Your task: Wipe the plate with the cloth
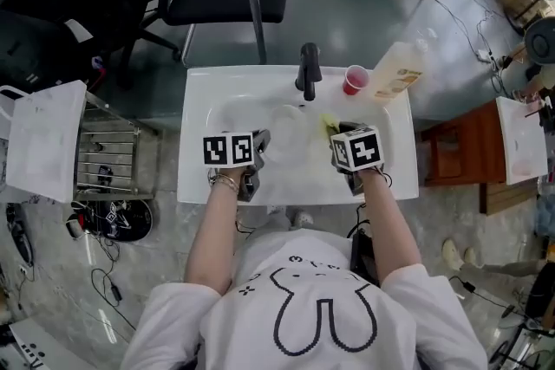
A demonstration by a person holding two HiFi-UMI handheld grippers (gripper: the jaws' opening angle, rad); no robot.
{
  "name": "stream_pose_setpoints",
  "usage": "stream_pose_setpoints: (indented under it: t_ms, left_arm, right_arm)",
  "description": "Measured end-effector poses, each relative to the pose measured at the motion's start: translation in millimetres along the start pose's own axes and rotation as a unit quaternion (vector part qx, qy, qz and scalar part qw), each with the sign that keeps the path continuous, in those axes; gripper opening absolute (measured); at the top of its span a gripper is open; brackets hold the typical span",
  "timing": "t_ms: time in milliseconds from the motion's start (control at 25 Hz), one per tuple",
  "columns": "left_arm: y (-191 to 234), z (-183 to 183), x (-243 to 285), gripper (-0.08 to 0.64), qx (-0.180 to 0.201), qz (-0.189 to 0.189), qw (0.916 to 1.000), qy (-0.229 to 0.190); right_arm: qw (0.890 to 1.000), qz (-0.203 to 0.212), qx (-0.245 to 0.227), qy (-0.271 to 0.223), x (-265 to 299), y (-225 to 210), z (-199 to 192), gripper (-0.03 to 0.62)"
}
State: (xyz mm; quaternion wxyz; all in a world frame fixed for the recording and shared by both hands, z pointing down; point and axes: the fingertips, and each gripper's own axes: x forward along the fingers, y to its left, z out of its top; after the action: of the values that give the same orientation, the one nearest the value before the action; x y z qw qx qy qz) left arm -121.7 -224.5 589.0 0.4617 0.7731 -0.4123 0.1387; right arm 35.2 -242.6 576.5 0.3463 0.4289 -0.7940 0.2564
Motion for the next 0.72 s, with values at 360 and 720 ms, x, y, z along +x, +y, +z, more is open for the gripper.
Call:
stream_pose_setpoints:
  t_ms: [360,720]
  left_arm:
    - [-16.4,34.0,-45.8,0.017,0.049,0.028,0.9965,-0.062]
    - [-49.1,80.1,-95.6,0.017,0.083,0.042,0.9843,-0.150]
  right_arm:
    - [0.998,-0.004,0.000,-0.063,-44.9,7.3,36.8,0.051]
    - [0.983,-0.012,0.016,-0.182,-108.5,13.1,99.4,0.051]
